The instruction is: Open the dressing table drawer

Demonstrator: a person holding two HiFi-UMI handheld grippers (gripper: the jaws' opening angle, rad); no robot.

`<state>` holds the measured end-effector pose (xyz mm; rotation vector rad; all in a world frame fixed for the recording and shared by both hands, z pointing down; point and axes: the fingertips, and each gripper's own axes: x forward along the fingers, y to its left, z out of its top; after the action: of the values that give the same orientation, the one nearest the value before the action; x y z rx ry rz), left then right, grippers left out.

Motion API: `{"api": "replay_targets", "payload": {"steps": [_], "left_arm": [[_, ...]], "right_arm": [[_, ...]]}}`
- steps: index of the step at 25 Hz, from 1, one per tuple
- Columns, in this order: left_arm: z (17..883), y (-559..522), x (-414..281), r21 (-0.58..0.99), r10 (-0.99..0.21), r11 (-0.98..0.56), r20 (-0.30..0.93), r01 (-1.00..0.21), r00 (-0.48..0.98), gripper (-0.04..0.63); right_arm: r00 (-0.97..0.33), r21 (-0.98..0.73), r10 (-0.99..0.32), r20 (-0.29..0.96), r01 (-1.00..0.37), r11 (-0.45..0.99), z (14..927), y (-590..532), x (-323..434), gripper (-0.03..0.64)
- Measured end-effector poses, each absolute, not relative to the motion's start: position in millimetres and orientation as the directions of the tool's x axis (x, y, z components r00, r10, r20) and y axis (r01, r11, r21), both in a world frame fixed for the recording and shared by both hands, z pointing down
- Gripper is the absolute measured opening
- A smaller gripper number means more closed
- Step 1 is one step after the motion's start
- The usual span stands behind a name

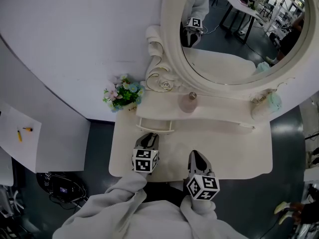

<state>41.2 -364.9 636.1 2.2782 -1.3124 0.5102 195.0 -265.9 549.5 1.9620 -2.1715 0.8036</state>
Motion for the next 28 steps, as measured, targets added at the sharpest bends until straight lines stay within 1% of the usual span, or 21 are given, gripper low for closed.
{"api": "replay_targets", "payload": {"steps": [28], "left_arm": [[634.1,-336.2,40.3,0.201,-0.713,-0.445,0.51,-0.872,0.481,0.101]], "right_arm": [[-0.175,-0.32,-0.898,0.403,-0.947,0.041,551.4,-249.8,196.7,0.035]]}}
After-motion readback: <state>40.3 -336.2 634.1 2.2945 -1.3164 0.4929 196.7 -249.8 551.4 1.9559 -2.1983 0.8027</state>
